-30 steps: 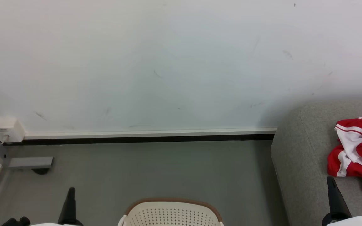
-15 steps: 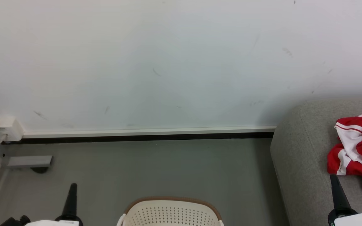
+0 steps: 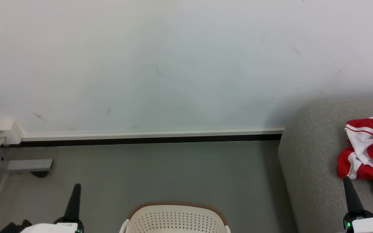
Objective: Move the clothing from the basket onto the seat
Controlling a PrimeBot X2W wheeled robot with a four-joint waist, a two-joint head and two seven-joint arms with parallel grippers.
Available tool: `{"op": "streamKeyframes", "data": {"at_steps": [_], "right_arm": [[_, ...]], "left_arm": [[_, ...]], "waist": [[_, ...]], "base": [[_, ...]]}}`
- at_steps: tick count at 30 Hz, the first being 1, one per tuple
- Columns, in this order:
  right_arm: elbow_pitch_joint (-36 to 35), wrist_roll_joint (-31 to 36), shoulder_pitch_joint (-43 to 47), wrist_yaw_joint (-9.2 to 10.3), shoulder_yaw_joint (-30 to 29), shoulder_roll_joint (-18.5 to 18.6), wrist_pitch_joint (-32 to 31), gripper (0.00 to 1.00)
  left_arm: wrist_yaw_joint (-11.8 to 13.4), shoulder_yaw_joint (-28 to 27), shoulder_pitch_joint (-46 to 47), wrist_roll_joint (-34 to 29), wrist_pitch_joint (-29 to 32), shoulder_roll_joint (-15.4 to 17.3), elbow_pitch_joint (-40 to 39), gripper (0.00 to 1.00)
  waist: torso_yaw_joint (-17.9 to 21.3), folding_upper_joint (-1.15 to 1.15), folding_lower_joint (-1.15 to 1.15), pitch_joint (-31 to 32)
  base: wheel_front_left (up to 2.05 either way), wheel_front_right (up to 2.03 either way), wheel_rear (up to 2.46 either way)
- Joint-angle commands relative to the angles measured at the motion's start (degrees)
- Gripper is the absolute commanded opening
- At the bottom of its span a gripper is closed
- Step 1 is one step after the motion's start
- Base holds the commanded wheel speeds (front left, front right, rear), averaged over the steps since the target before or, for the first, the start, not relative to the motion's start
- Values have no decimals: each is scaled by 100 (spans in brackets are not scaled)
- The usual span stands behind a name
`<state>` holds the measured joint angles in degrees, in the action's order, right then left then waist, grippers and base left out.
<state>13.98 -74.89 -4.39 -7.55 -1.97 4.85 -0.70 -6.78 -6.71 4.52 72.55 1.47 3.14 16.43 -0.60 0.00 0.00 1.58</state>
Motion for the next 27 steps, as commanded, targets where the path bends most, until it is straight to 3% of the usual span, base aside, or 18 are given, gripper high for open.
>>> {"op": "streamKeyframes", "data": {"at_steps": [1, 27], "right_arm": [[-15, -122, -108, 7, -40, -9, -43, 0], [20, -1221, -196, 10, -267, -79, -348, 0]], "left_arm": [[-33, -4, 112, 125, 28, 26, -61, 0], [-64, 3, 197, 1340, 351, -3, -164, 0]], "waist": [[1, 0, 0, -4], [36, 0, 0, -95]], "base": [[0, 0, 0], [0, 0, 0]]}}
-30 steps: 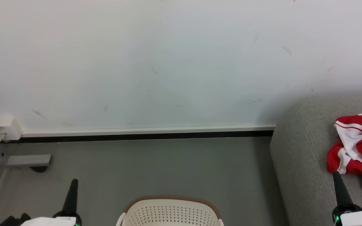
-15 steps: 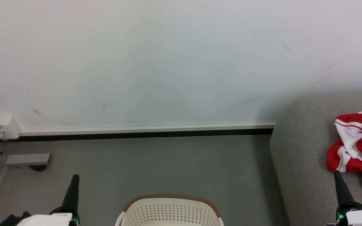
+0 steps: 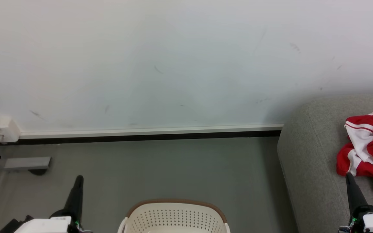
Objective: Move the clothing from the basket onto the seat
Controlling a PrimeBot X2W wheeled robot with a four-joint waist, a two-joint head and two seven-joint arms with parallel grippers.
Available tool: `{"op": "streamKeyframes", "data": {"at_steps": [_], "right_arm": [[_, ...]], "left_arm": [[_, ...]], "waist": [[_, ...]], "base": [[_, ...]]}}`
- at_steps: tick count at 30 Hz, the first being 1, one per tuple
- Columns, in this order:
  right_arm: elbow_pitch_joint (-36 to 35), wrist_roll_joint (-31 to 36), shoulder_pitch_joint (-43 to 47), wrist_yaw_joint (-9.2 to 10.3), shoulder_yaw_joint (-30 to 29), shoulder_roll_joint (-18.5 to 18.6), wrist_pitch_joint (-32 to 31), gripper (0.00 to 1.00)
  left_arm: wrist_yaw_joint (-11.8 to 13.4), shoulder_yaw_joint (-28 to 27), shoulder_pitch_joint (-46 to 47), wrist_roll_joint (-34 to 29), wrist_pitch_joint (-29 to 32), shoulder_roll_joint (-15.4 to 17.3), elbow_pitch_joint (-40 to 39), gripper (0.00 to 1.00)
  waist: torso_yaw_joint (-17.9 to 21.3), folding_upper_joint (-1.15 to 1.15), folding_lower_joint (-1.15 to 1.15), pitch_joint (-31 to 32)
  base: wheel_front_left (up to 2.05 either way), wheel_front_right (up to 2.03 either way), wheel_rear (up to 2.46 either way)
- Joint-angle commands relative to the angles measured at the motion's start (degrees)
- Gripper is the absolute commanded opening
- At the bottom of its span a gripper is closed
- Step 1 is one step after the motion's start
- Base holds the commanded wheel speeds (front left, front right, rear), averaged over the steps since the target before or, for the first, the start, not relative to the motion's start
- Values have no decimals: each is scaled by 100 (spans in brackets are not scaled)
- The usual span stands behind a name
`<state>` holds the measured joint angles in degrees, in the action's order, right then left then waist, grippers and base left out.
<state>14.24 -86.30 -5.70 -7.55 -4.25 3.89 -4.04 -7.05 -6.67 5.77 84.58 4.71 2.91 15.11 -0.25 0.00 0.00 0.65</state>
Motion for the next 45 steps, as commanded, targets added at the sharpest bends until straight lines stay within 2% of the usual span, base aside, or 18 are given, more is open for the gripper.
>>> {"op": "streamKeyframes", "data": {"at_steps": [1, 18, 45], "right_arm": [[-5, -127, -70, 10, -49, 14, -31, 0], [18, -707, -121, 12, -166, -41, -207, 0], [18, -672, -111, 12, -174, -48, -205, 0]], "left_arm": [[-39, 0, 74, 177, 31, 19, -33, 0], [-54, 2, 115, 828, 219, 0, -91, 0], [-50, -1, 110, 809, 216, 1, -87, 0]], "waist": [[2, 0, 0, -5], [25, 0, 0, -65], [25, 0, 0, -65]], "base": [[0, 0, 0], [0, 0, 0], [0, 0, 0]]}}
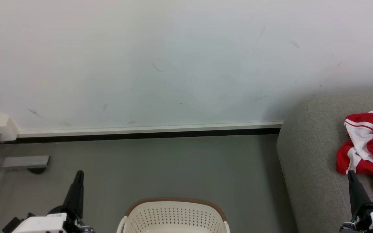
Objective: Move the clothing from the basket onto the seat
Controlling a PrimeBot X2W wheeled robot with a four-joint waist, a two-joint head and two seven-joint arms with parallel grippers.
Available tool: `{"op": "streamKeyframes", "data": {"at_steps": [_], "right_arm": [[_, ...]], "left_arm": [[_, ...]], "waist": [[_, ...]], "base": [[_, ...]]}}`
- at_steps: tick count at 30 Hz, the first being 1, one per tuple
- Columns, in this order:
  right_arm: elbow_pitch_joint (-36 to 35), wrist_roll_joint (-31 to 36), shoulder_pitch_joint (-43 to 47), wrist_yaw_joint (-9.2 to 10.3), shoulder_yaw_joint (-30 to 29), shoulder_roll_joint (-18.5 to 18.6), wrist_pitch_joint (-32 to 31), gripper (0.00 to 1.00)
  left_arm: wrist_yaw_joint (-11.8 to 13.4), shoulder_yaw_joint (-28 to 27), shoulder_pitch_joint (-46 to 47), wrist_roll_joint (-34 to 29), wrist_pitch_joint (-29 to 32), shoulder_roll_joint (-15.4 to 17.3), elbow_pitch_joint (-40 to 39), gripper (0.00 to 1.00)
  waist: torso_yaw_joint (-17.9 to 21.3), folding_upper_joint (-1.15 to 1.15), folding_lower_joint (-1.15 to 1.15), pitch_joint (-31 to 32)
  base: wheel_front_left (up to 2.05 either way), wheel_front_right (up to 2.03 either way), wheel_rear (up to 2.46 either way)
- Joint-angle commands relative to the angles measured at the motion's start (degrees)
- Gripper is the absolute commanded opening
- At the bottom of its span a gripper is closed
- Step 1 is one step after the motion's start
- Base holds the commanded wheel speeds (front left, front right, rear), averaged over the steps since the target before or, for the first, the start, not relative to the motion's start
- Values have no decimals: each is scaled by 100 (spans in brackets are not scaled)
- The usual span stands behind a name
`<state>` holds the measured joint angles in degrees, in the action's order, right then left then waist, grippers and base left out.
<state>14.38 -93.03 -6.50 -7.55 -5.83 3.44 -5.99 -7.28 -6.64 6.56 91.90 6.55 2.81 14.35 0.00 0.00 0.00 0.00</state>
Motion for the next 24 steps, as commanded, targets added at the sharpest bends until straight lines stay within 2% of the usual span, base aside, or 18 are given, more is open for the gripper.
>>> {"op": "streamKeyframes", "data": {"at_steps": [1, 24], "right_arm": [[5, 1, -31, 12, -15, -3, -10, 0], [5, 14, -31, 12, -25, -10, -23, 0]], "left_arm": [[-27, -3, 31, 78, 32, 11, -12, 0], [-27, -3, 30, 78, 32, 11, -12, 0]], "waist": [[0, 0, 0, 0], [0, 0, 0, 0]], "base": [[0, 0, 0], [0, 0, 0]]}}
